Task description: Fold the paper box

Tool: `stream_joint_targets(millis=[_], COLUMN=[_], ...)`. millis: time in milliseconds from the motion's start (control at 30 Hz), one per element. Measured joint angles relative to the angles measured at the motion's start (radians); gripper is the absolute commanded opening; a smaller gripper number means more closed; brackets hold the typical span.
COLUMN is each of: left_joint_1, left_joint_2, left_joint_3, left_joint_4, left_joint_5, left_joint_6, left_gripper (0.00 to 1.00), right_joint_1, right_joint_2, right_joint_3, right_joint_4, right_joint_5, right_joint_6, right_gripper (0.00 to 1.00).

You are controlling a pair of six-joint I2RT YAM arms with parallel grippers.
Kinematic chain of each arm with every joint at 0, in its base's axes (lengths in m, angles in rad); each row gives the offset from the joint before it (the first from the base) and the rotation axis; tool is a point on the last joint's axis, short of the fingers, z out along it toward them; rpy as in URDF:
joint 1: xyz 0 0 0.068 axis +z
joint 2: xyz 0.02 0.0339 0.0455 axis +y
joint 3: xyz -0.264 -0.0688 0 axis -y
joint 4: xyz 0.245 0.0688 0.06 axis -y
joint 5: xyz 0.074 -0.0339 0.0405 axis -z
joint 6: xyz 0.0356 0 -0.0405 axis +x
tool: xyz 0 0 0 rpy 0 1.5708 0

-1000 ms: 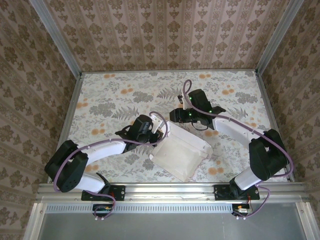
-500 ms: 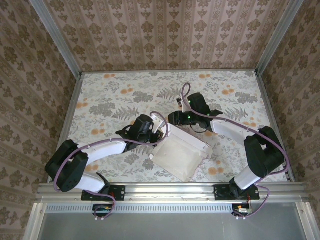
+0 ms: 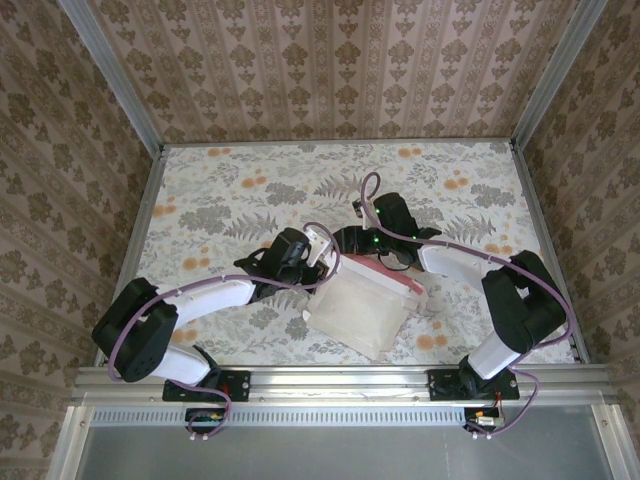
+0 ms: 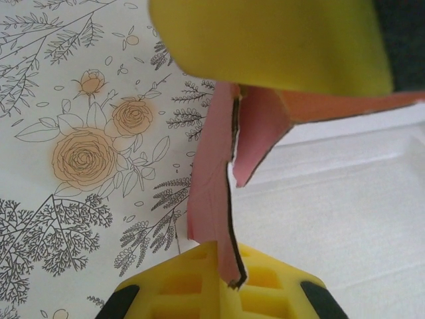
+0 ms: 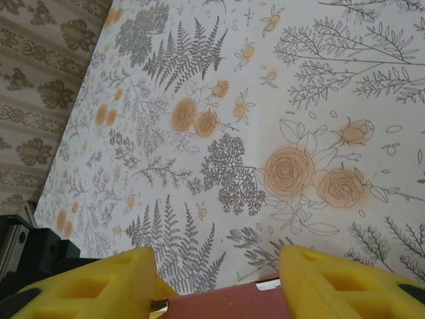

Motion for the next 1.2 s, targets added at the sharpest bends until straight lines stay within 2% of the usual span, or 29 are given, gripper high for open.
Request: stream_joint_targets(millis=[400,733,967,1100,1200], left_joint_1=[-0.031,-0.032,-0.032,-0.027,-0.007], left_joint_2=[0.021,0.028,0.029,-0.001,-0.081], left_joint_3=[0.041,0.054,0.066,0.064,0.054], left_joint_4=[-0.058,-0.072,-0.101,-0.138,-0.166], left_joint_5=[-0.004,-0.005,-0.005,0.012,0.053], left_joint_6=[0.023,0.023,0.027,0.053,0.064], left_gripper=[0.02,0.03,0.17,0.35,0.38], right_joint_1=[0.008,0.008,0.008,0.008,0.008], right_joint_2=[0.007,0.017,0.018,0.018,0.018], right_joint_3=[-0.051,-0.053,-0.053,-0.053,-0.053], right_joint_4=[0.117,0.13,0.13,0.13,0.13], right_joint_5=[0.023,0.025,0.028,0.029,0.029], right_joint_6=[0.023,0.019,0.016,0.013,0.01], right_gripper=[0.65,0.59,0.59,0.59,0.59])
